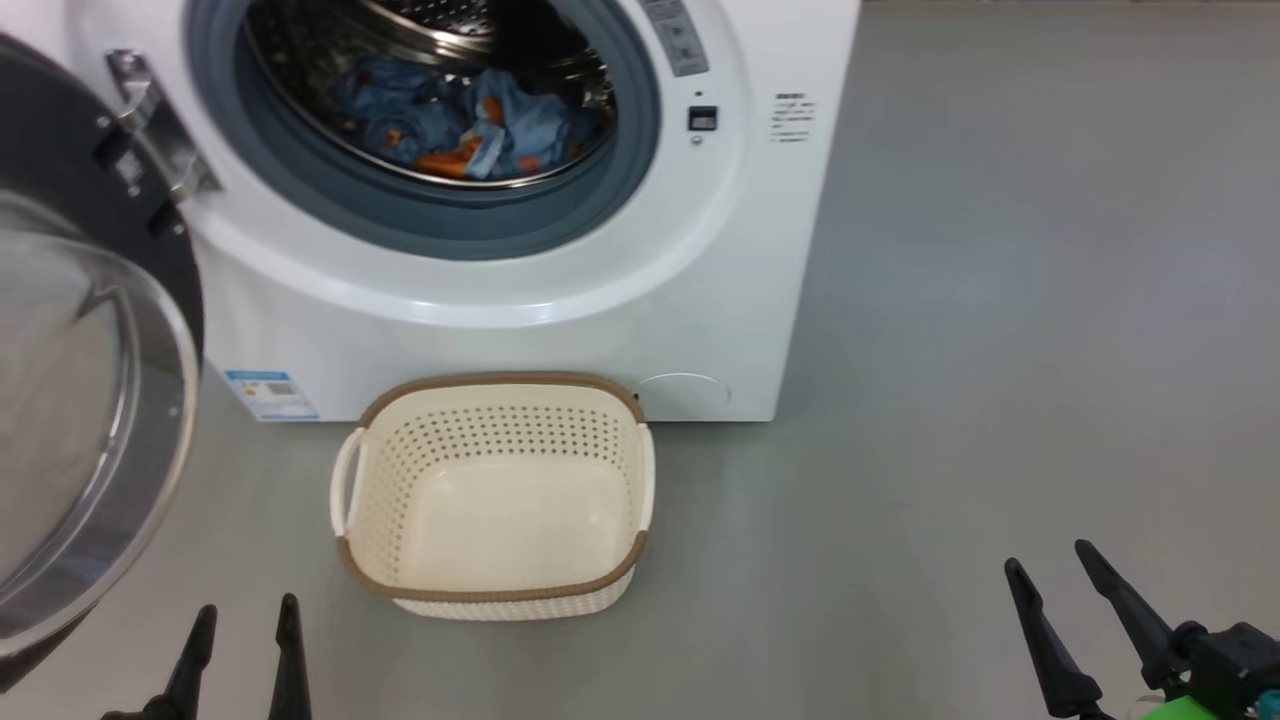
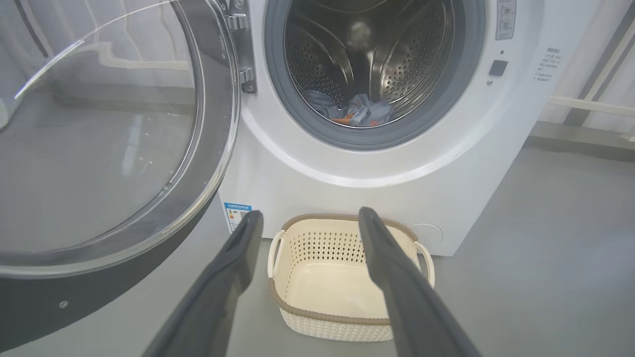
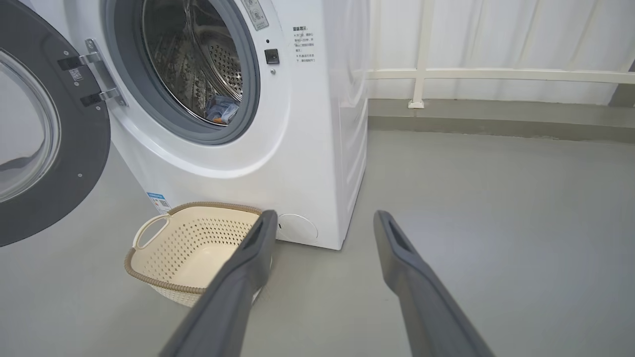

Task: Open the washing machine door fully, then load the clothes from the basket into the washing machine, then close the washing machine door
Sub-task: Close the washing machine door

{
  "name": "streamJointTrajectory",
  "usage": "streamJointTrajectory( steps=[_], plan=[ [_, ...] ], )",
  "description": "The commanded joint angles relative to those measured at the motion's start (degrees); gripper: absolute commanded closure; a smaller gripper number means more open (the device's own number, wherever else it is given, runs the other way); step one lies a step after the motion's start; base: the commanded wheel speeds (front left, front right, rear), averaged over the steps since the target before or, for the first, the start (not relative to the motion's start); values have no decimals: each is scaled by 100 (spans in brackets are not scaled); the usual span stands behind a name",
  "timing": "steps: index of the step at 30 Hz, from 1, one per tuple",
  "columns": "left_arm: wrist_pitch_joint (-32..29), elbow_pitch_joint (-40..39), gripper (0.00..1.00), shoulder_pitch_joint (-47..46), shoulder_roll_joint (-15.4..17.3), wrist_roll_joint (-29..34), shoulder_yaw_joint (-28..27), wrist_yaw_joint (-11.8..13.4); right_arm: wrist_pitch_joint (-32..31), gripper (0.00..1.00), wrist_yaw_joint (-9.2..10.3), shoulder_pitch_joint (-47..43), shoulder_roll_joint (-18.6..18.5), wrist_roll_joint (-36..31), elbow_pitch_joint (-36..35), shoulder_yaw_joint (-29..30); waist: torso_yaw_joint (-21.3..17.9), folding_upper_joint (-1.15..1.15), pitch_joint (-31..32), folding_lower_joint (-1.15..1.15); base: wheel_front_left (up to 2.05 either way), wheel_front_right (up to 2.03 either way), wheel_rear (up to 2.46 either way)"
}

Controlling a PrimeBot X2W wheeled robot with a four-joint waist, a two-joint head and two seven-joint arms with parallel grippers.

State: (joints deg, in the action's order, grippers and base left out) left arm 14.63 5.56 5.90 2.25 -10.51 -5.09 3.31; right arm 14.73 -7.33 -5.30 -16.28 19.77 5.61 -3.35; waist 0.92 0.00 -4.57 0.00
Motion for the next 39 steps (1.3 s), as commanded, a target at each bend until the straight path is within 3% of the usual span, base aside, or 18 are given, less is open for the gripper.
streamJointTrajectory(
  steps=[1,21,33,39],
  plan=[
    [37,-126,0,-97,63,-41,-193,53,27,0,-16,209,-159,-22,-100,-178,241,0,-55,0,0,0,0],
    [37,-126,0,43,63,-489,156,431,27,0,-16,667,-517,15,50,-978,2121,0,-124,0,0,0,0],
    [37,-185,0,181,63,-635,353,514,27,0,-16,660,-557,35,91,-1121,2850,0,-12,0,0,0,0],
    [37,-306,0,264,63,-684,341,585,27,0,-16,742,-593,50,114,-1240,2897,0,-33,0,0,0,0]
  ],
)
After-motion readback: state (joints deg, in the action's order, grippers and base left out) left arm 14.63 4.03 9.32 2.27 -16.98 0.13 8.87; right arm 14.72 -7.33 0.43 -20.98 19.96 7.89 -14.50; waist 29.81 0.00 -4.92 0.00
